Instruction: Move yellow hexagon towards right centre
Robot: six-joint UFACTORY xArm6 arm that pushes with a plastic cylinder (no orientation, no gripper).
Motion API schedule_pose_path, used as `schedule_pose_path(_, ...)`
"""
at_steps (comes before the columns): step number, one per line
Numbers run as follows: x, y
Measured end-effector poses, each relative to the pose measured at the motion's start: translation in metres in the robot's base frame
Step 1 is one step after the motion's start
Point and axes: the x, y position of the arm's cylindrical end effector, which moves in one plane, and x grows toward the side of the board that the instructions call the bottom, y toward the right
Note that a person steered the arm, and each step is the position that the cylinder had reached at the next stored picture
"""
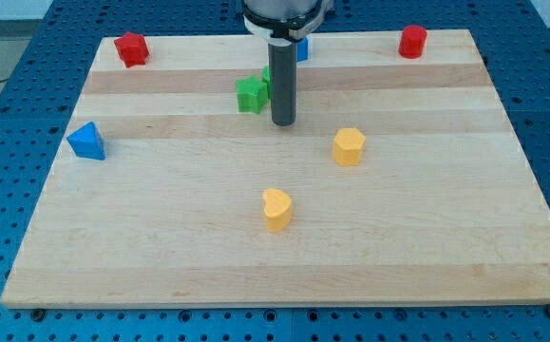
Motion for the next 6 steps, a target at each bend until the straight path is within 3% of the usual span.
schedule_pose_path(2, -0.035, -0.057)
schedule_pose_path(3, -0.02, -0.067)
schedule_pose_path(4, 0.042, -0.046)
schedule_pose_path(6, 0.07, 0.089)
